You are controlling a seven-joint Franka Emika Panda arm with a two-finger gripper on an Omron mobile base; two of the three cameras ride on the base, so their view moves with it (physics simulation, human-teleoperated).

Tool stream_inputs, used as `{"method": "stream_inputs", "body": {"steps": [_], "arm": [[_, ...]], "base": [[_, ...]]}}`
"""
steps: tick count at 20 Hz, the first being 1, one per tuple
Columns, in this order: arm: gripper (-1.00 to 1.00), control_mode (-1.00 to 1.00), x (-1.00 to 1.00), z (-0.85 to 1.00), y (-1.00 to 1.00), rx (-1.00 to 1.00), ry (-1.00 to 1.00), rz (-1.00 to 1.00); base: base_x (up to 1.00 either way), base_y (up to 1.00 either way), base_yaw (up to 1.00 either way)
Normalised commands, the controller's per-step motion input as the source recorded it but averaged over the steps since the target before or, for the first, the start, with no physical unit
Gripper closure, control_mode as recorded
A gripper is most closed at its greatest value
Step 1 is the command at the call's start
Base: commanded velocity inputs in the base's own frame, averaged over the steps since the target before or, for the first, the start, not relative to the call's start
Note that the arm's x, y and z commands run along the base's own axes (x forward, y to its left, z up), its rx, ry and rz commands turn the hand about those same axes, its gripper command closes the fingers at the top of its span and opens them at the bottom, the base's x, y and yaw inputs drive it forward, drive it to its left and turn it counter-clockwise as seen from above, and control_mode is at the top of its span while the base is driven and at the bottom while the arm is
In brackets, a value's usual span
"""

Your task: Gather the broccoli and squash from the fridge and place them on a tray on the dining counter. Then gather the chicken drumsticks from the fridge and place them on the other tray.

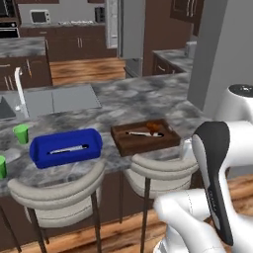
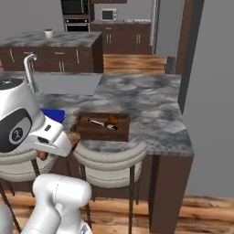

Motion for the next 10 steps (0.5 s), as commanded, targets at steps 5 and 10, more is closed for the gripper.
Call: {"method": "stream_inputs", "body": {"steps": [5, 10], "arm": [[1.00, 1.00, 0.00, 0.00, 0.00, 0.00, 0.00, 0.00], [1.00, -1.00, 0.20, 0.00, 0.00, 0.02, 0.02, 0.06]], "base": [[0.87, -0.59, 0.28], [0.80, -0.11, 0.23]]}}
